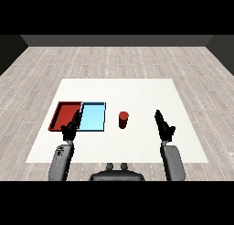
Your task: Pick the red can and put it in the red box
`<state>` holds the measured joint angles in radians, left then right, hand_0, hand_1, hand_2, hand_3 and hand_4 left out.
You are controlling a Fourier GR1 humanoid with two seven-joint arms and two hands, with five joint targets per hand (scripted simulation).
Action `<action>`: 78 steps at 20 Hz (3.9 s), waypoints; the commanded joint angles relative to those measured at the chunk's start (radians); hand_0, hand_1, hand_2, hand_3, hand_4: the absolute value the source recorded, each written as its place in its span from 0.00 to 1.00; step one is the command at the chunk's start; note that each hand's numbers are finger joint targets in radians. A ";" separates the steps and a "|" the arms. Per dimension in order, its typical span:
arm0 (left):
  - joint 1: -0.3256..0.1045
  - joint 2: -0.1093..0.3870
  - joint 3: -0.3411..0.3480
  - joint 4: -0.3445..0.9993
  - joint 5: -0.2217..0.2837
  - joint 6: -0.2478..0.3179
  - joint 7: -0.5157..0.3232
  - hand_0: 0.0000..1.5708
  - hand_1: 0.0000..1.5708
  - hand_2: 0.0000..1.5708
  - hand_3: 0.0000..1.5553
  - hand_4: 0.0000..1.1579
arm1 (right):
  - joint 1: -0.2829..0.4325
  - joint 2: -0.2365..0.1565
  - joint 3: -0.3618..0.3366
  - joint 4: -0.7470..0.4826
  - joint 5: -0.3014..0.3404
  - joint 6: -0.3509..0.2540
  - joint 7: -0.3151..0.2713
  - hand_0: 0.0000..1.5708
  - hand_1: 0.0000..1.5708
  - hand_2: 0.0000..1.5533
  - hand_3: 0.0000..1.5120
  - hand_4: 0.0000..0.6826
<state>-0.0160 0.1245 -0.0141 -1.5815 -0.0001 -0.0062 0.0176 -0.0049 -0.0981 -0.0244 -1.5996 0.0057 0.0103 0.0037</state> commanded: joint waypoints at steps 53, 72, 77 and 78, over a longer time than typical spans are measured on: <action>0.055 -0.090 0.057 -0.077 0.093 -0.058 -0.418 0.00 0.00 0.00 0.00 0.00 | -0.392 0.098 0.059 0.627 -0.189 0.016 -0.406 0.00 0.00 0.00 0.00 0.00; 0.030 -0.091 0.060 -0.033 0.086 -0.056 -0.449 0.00 0.00 0.00 0.00 0.00 | -0.582 0.098 0.205 0.982 -0.421 -0.051 -0.573 0.00 0.00 0.00 0.00 0.00; 0.023 -0.094 0.051 -0.028 0.051 -0.029 -0.469 0.00 0.00 0.00 0.00 0.00 | -0.550 0.098 0.263 0.935 -0.486 -0.042 -0.557 0.00 0.00 0.00 0.00 0.00; -0.006 -0.070 0.069 -0.100 0.105 -0.048 -0.351 0.00 0.00 0.00 0.00 0.00 | -0.637 0.098 0.212 1.030 -0.477 -0.024 -0.575 0.00 0.00 0.00 0.00 0.00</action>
<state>-0.0190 0.0376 0.0504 -1.6097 0.0809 -0.0474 -0.4086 -0.5740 -0.0001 0.1919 -0.6390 -0.4319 -0.0208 -0.5635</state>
